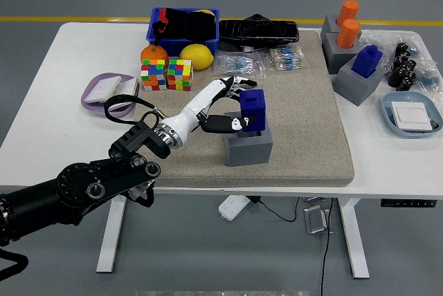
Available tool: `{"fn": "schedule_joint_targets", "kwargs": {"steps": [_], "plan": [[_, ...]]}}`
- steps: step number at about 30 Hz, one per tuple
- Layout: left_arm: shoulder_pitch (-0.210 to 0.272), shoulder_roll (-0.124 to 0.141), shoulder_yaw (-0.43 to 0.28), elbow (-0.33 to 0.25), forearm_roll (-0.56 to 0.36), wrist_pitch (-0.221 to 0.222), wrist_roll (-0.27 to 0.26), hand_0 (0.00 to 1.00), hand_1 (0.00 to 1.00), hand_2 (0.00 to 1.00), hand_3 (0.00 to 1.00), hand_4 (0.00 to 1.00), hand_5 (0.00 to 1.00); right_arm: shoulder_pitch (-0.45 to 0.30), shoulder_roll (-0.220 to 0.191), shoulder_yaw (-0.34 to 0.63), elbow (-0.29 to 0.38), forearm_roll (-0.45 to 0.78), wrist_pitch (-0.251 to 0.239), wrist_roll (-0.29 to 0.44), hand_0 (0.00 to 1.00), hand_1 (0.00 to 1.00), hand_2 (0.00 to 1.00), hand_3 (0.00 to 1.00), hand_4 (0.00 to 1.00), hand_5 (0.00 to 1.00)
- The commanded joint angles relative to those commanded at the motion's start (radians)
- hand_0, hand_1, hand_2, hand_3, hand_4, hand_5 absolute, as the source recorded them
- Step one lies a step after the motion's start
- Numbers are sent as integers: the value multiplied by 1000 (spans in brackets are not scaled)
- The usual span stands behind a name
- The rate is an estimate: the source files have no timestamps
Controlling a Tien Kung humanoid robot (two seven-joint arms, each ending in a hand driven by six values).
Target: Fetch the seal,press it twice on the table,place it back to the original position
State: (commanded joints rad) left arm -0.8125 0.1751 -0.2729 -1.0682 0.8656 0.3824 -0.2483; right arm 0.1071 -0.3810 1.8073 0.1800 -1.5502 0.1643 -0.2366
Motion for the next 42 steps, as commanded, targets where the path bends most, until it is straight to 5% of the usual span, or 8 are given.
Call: {"fn": "schedule_joint_targets", "kwargs": {"steps": [25, 42], "plan": [[2, -19, 20, 41, 26, 12, 2, 833, 574, 466, 799, 554, 2, -1, -1, -1, 0, -7, 1, 2, 884, 746, 732, 740, 840, 525], [4, -21, 7, 22, 111, 33, 56, 830, 571, 468, 802, 555, 2, -1, -1, 4, 0, -9, 2, 3, 884, 746, 733, 739, 841, 524]]}}
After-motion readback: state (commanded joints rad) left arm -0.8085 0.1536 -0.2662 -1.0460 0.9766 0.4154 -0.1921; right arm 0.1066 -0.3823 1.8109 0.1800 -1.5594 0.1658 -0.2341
